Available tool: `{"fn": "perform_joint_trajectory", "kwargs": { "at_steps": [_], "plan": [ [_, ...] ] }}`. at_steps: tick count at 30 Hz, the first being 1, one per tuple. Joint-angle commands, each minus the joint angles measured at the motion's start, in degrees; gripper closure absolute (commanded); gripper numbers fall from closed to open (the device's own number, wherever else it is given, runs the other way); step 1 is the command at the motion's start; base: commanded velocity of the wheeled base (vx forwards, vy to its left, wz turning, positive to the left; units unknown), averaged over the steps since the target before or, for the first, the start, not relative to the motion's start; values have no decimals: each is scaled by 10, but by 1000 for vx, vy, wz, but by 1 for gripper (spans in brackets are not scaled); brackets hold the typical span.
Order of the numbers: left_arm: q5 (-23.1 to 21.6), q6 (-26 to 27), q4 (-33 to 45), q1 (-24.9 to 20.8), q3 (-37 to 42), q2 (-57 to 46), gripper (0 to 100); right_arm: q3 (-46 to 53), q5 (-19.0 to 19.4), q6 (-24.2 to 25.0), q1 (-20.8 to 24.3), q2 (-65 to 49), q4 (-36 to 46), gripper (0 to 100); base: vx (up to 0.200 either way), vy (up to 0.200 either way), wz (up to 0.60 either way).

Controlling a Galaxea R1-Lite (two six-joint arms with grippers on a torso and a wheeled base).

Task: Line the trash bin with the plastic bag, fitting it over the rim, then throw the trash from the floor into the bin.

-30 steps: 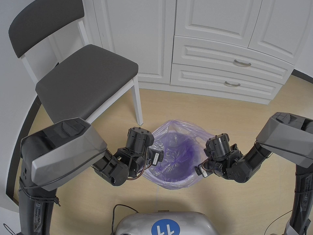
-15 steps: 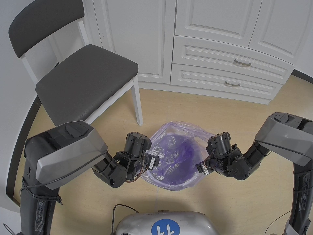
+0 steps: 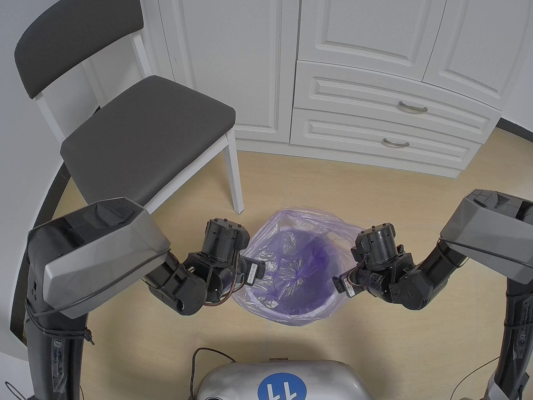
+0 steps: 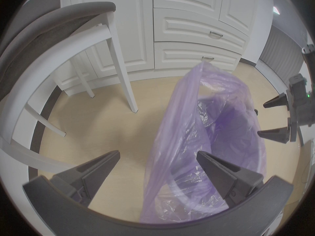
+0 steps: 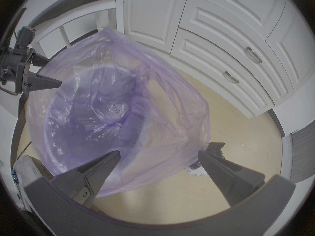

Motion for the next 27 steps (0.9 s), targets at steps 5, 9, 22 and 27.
{"fn": "perform_joint_trajectory", "kwargs": {
  "at_steps": [5,9,22,27],
  "plan": [
    [-10,2,38,8,-5,-51,0,14,-2,-3,9,-12,-13,0,0,0,0],
    [-58,2,72,25,-10,-81,0,16,-2,-3,8,-18,-13,0,0,0,0],
    [-75,2,138,14,4,-42,0,12,-2,-6,6,10,-12,0,0,0,0],
    [-74,3,138,21,9,-32,0,13,0,-7,1,10,-12,0,0,0,0]
  ]
}}
